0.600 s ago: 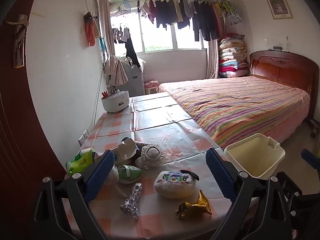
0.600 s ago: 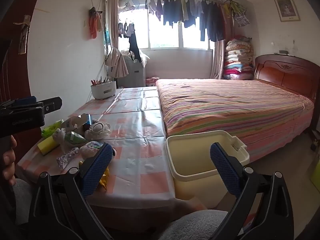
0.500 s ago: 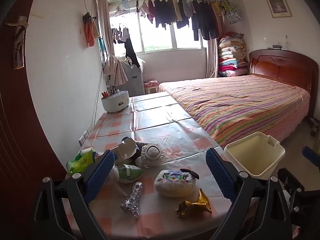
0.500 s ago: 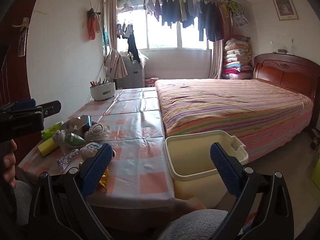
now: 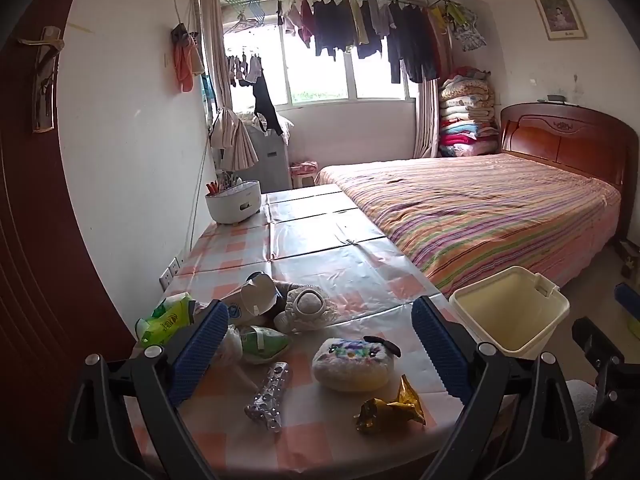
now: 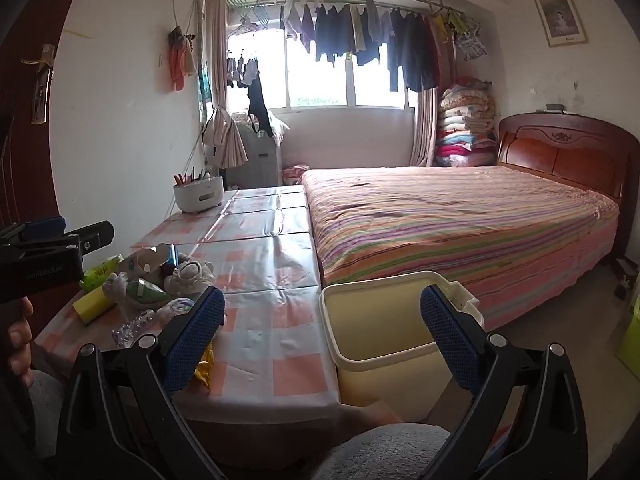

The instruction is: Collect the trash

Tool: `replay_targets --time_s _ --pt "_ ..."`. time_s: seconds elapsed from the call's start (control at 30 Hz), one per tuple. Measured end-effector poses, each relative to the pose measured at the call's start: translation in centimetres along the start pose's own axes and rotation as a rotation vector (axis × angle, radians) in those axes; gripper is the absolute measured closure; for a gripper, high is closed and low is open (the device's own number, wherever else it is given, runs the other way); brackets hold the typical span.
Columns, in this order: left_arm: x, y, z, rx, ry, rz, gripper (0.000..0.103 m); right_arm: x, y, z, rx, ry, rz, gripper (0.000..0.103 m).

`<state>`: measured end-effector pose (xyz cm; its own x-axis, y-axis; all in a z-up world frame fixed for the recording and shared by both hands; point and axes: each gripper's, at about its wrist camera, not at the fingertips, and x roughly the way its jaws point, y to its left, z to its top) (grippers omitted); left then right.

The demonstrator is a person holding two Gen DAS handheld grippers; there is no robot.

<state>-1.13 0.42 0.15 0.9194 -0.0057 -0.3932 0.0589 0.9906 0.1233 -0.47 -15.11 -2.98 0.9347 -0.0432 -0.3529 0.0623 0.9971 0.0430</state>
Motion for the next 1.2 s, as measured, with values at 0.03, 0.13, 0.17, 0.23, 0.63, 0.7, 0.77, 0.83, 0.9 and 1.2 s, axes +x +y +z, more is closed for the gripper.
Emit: replay_targets --time_s 0.03,0.13,0.17,0.23,0.63,0.7,0.77,0.83,0.9,1.2 --pt "0.3 0.1 0.2 0.002 0.004 -0.001 0.013 0.8 0.1 -0.3 0.003 0.004 -0.002 0.006" --pt "0.4 0.1 0.1 0.001 0.006 -0.003 0.013 0.8 0.0 -0.3 0.01 0.006 -0.003 0.006" --pt "0.3 0.1 0.0 0.0 0.006 -0.003 0.013 0.8 -0.1 -0.4 0.011 0.006 -0.002 0.006" --pt "0.3 0.1 0.0 0.0 0.01 -0.005 0.013 0.9 0.0 -0.4 0.01 0.007 -0.004 0.006" --pt "0.9 -0.1 -0.5 0.004 0.026 -0.013 0.013 1.2 -0.4 -0.4 0.029 0.021 -0.003 0.006" --pt "1.0 -0.2 -0.5 0.005 0.027 -0.013 0.013 1.3 -0.4 -0.5 0.029 0.023 -0.005 0.006" --pt "1.0 -0.2 -0.5 0.005 0.03 -0.013 0.013 1.3 -0.4 -0.5 0.029 0.023 -0.004 0.006" --pt "1.1 -0.2 -0.5 0.004 0.033 -0.013 0.013 1.5 -0.3 -0.5 0.026 0.026 -0.005 0.006" --pt "1.2 -0.3 -0.6 0.003 0.037 -0.013 0.013 1.7 -0.3 -0.7 0.023 0.03 -0.005 0.006" --pt "1.7 -0.4 -0.9 0.01 0.049 -0.017 0.013 2.2 -0.3 -1.0 0.03 0.045 -0.005 0.006"
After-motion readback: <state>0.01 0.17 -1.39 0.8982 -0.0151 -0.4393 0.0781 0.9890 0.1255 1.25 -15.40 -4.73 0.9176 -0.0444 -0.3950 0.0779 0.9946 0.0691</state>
